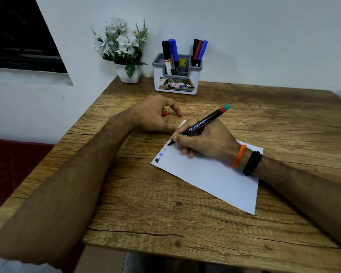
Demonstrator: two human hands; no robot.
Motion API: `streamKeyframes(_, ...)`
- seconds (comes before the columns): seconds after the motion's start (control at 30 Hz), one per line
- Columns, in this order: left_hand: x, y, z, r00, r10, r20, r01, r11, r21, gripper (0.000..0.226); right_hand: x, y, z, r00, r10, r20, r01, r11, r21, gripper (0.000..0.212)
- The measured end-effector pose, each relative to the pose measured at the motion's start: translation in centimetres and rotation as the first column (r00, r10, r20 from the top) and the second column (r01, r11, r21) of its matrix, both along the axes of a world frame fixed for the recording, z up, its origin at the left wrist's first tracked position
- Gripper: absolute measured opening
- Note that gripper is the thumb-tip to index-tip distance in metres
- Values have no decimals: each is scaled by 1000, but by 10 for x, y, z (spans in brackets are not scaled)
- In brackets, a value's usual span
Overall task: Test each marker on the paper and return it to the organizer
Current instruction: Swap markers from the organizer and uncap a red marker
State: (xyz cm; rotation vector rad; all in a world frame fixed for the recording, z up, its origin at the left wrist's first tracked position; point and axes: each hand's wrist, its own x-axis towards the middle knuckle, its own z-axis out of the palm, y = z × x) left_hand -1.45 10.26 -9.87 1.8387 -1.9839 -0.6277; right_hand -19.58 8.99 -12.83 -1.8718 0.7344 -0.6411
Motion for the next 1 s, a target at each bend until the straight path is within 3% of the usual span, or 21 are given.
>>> streamKeyframes(0.67, 1, -1, 0, 1000, 0, 2, 0, 1000, 11, 42, 1, -3, -2, 999, -15, 36, 15, 1000, 6, 5)
streamKeyframes(0.9, 7, -3, -4, 1000, 12, -6, -12, 998, -69, 25, 0, -13, 7, 966, -53, 254, 13, 988, 154, 9)
streamKeyframes(1.0, 13, -7, -4, 993, 44, -113, -58, 991, -124, 14, -3, -24, 18, 957, -40, 287, -27, 974, 224, 20)
